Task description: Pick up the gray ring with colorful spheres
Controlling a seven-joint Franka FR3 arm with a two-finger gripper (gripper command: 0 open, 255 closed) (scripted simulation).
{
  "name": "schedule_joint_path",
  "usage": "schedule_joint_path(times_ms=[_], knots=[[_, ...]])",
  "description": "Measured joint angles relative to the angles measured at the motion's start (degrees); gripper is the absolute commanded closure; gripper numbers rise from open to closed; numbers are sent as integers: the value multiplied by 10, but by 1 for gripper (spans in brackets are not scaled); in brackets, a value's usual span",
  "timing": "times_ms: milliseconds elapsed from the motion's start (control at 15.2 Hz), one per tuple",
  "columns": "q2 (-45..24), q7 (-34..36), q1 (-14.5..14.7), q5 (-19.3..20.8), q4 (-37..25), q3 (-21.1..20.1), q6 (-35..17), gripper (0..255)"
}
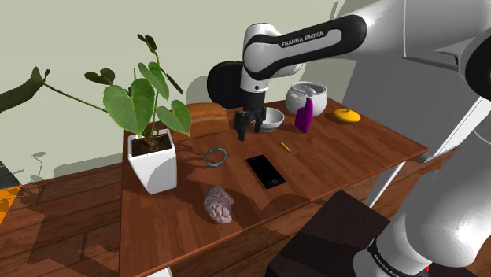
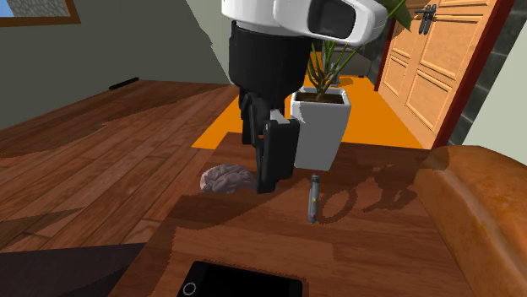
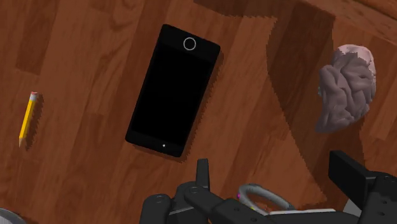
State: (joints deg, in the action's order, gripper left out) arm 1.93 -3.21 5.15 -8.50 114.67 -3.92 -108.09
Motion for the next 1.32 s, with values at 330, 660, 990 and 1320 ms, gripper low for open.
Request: schedule_joint_path(times_ms=[330, 660, 990, 1320], knots=[[-121, -15, 9, -20, -112, -10, 12, 0], [-243, -28, 15, -34, -236, -21, 34, 0], [-362, -24, 28, -40, -383, -34, 78, 0], [-383, -30, 30, -40, -379, -34, 55, 0]])
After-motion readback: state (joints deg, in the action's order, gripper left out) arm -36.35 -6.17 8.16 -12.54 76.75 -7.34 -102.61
